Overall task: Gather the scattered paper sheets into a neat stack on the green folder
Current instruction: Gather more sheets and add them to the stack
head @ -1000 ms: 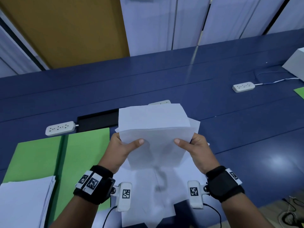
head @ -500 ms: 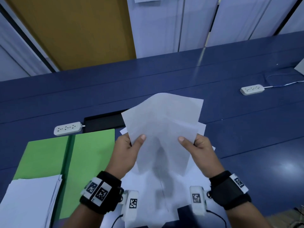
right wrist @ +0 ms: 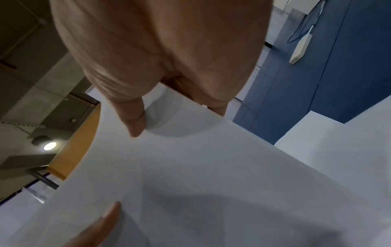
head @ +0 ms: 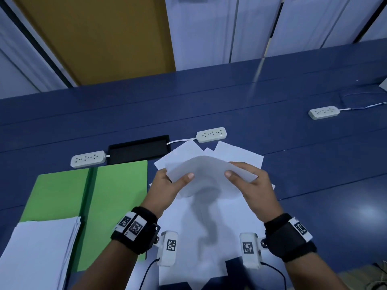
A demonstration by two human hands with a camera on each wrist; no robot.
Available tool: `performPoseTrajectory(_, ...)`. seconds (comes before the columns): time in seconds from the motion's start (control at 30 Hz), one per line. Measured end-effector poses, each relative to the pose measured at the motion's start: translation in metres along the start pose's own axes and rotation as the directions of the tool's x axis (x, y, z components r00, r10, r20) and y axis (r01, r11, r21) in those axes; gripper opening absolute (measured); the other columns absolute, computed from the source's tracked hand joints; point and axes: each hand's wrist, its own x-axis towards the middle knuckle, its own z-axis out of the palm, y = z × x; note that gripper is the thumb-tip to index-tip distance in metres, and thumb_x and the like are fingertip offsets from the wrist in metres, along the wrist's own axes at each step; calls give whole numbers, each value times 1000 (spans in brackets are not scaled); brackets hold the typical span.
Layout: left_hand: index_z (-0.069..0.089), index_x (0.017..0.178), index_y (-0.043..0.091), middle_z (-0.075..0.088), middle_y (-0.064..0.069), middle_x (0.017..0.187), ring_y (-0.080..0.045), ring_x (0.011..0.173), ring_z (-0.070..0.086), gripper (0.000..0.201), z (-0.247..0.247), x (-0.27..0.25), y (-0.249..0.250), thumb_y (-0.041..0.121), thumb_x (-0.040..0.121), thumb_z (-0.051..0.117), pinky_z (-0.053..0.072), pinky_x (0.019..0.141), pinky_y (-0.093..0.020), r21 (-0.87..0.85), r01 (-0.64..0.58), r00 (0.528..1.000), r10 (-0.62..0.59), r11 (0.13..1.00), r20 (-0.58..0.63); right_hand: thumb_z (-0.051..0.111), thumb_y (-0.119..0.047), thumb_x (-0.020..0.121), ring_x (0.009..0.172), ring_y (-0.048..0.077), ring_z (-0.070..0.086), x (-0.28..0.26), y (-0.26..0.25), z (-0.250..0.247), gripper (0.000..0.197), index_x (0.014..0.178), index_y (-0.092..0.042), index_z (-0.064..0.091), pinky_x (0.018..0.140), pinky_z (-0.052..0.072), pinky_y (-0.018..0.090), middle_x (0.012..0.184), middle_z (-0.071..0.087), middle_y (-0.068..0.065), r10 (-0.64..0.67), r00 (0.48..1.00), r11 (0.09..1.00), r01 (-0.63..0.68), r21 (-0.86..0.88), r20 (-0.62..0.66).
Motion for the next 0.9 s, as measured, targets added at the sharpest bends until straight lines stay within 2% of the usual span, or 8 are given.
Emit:
performPoseTrajectory(0.1, 76, 117, 16, 79, 1, 113, -16, 107, 74, 20, 4, -1, 5, 16, 98, 70, 57, 96, -37, 40, -36, 998, 38, 999, -42, 71, -15, 100, 110, 24, 73, -3, -10, -1, 14, 111, -15, 80, 101, 56, 50, 111, 80, 2, -59, 998, 998, 59, -8, -3)
performPoseTrajectory(0.2, 76, 118, 17, 78, 3, 114, -13, 108, 73, 20, 8, -4, 17, 16, 100, 68, 58, 92, -26, 22, -118, 992, 118, 993, -38, 72, -16, 99, 105, 27, 74, -7, -23, -4, 12, 108, -15, 80, 94, 58, 44, 107, 80, 4, -107, 994, 993, 107, 39, -20)
performPoseTrajectory(0.4, 75, 115, 18, 79, 5, 113, -15, 108, 74, 22, 3, 1, -38, 26, 95, 74, 54, 103, -52, 137, 132, 991, -129, 982, -37, 76, -20, 96, 104, 17, 76, 3, 26, -4, 11, 107, -21, 79, 103, 56, 54, 106, 81, -5, 161, 986, 983, -164, -82, -44)
performPoseTrajectory(0.53, 77, 112, 18, 79, 6, 113, -17, 112, 72, 34, -16, -7, -76, 42, 92, 64, 52, 105, -53, 202, 144, 989, -144, 969, -17, 71, -22, 100, 108, 16, 75, 2, 45, -3, 17, 116, -20, 77, 105, 55, 52, 111, 81, -6, 207, 978, 974, -209, -82, -37)
performPoseTrajectory(0.63, 77, 115, 20, 77, 5, 117, -17, 117, 70, 30, -30, -21, -82, 38, 97, 62, 51, 107, -48, 201, 104, 995, -103, 974, -19, 65, -17, 104, 112, 16, 74, -8, 35, 11, 22, 123, -18, 75, 100, 56, 40, 116, 80, -3, 226, 974, 974, -226, 19, 10)
performPoseTrajectory(0.73, 74, 105, 16, 78, 2, 102, -11, 95, 69, 35, -50, -35, -84, 46, 99, 59, 56, 95, -45, 256, 78, 995, -59, 963, -83, 64, -13, 104, 113, 16, 73, -12, 28, 35, 23, 125, -17, 74, 97, 53, 35, 119, 79, -2, 239, 969, 967, -243, 76, 57)
performPoseTrajectory(0.8, 67, 103, 7, 74, -12, 95, -19, 84, 67, 62, -70, -46, -86, 67, 95, 55, 56, 85, -56, 289, 83, 985, -35, 954, -169, 64, -13, 103, 113, 17, 73, -11, 27, 52, 23, 124, -18, 74, 98, 54, 38, 119, 79, -1, 245, 965, 966, -252, 65, 99)
performPoseTrajectory(0.9, 70, 105, 15, 76, -10, 97, -34, 91, 70, 52, -102, -68, -80, 63, 97, 53, 57, 83, -57, 276, 84, 965, -9, 957, -263, 64, -11, 104, 116, 18, 72, -12, 29, 80, 23, 124, -19, 71, 107, 53, 50, 120, 78, -3, 203, 970, 979, -203, -17, 136)
